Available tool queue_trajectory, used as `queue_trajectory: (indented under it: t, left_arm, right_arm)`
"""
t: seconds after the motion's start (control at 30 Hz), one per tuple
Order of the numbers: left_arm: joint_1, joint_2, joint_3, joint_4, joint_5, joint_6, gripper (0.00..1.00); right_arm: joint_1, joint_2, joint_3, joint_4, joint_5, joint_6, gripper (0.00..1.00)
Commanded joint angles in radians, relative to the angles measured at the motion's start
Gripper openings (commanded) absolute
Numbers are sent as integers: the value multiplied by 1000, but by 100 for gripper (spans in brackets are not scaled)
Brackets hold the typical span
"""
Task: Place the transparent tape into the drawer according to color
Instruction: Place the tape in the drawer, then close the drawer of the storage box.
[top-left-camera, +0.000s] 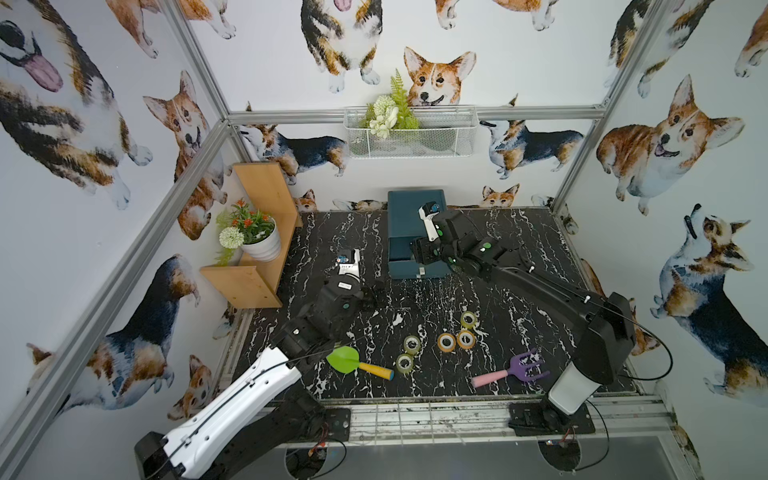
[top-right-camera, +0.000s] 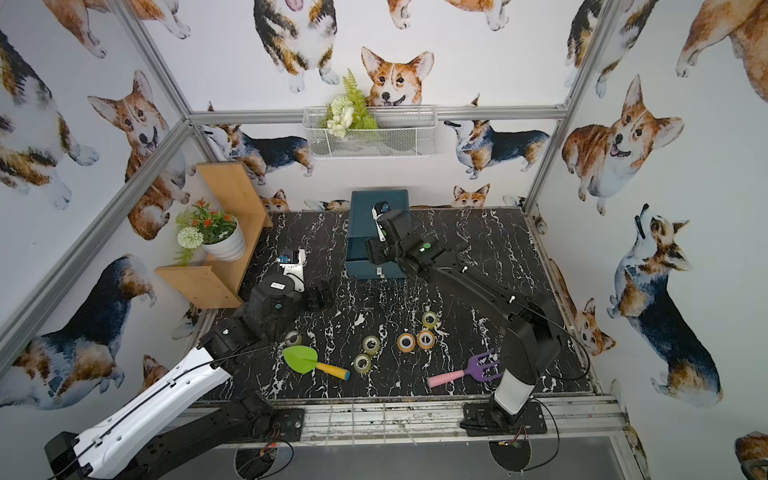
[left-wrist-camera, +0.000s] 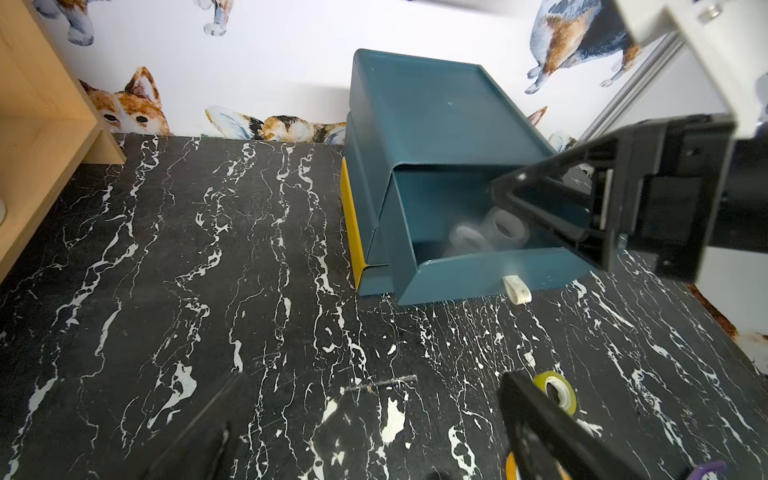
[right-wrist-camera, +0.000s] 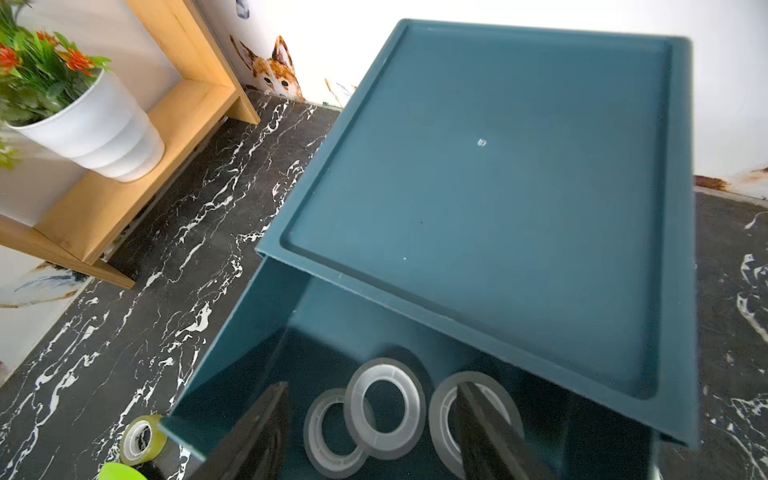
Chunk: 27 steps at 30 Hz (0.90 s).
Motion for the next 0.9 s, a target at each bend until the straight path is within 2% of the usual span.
queue_trajectory:
  t: [0.0,0.1,0.23,0.4,0.5,0.6,0.73,0.87]
  left_arm:
    - [0,6,20,3,5,12,99]
    - [2,29,55,-5,22,17,99]
    - [4,45,77,-17,25,22,100]
    - [7,31,77,-25,13,24,99]
    - [7,27,73,-32,-1,27,100]
    - [9,26,70,-35,-16,31,99]
    - [13,32,80,-35,-25,28,99]
    - [83,131,218,-53,51,50,100]
  right_arm:
    - [2,-68,-20,27,-9,0,66]
    - [2,-162,-107,58,-58,39,58]
    - [8,-299,-300,130,-167,120,51]
    - [56,-425,-514,214,-220,196,43]
    - [79,-406,-574,254,-219,218,42]
    - [82,-382,-639,379,-213,259,39]
    - [74,-332,-631,476,-186,285,38]
    - [73,-286,-609,487,-176,298,39]
